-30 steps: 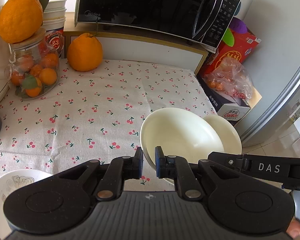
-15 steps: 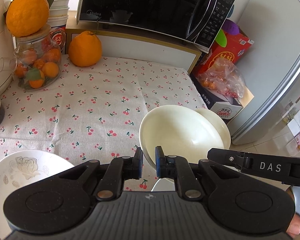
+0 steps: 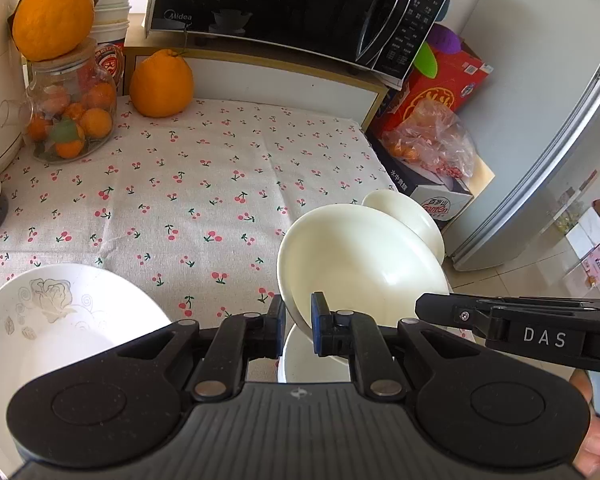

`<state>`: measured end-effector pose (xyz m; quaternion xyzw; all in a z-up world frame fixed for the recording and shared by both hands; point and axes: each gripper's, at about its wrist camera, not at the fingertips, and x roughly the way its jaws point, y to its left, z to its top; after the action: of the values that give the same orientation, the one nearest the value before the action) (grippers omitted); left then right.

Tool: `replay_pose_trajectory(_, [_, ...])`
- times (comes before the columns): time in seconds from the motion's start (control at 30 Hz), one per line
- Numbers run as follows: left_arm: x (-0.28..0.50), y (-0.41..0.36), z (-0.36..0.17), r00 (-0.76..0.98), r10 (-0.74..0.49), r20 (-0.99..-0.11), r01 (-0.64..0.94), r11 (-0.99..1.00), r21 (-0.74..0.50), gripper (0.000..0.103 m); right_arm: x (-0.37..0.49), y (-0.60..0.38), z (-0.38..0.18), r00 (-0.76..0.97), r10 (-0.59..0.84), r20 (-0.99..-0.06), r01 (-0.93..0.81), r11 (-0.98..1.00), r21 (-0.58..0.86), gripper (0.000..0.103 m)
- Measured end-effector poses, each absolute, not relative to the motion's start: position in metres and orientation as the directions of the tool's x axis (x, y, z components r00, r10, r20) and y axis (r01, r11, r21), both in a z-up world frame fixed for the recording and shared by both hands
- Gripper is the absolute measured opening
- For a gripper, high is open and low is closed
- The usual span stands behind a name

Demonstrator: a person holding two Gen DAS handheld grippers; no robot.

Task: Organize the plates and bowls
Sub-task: 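Lift the second bowl and carry it over the first bowl, then lower the second bowl into the first white bowl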

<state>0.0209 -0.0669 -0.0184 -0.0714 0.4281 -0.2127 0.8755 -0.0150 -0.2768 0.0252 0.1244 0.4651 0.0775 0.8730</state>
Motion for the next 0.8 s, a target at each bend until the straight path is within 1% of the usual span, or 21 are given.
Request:
replay_pose_trajectory(0.43, [0.008,-0.071,-0.032,0.494,-0.394,-0.775,0.335,0.909,-0.249,0.012,-0.036,-0.269,0.014,0.500,0.256,-0.827,-0.052,0.963,0.266,0.015])
replay_pose_trajectory(0.8, [0.006,-0.076,-0.039,0.474,-0.368,-0.800,0.348,0.913,-0.214,0.013,-0.038,-0.265,0.011,0.479,0.236,-0.845,-0.071,0.970,0.231,0.018])
